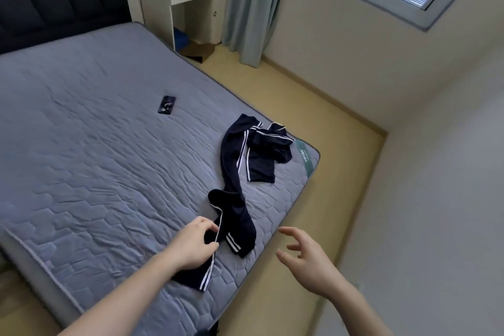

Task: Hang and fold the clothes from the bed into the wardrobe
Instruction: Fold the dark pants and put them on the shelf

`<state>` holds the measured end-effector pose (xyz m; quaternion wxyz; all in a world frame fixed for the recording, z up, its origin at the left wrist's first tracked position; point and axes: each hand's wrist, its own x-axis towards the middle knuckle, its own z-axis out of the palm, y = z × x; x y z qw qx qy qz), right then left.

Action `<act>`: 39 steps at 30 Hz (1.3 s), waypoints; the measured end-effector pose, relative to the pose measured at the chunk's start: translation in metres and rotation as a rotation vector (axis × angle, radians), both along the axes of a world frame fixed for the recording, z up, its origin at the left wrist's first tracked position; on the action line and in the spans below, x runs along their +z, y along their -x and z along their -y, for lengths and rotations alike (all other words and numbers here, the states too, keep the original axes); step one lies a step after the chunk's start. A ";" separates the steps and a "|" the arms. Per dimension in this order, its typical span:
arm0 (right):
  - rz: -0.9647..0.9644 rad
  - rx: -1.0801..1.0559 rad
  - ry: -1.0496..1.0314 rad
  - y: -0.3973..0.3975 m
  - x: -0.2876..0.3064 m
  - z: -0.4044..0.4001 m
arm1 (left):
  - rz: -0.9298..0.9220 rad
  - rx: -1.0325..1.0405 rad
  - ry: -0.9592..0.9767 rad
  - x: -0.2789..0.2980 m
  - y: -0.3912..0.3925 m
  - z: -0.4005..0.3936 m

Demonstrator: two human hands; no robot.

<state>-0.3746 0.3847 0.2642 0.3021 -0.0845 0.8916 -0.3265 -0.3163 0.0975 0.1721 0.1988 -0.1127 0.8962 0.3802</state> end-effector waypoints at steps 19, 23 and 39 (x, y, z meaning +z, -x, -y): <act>0.306 0.467 -0.198 0.234 -0.165 0.067 | 0.375 0.514 -0.027 -0.147 0.071 -0.036; 0.296 0.602 -0.266 0.275 -0.228 0.073 | 0.500 0.574 -0.022 -0.196 0.088 -0.059; 0.318 0.621 -0.291 0.322 -0.462 0.055 | 0.741 0.353 -0.223 -0.443 0.174 -0.152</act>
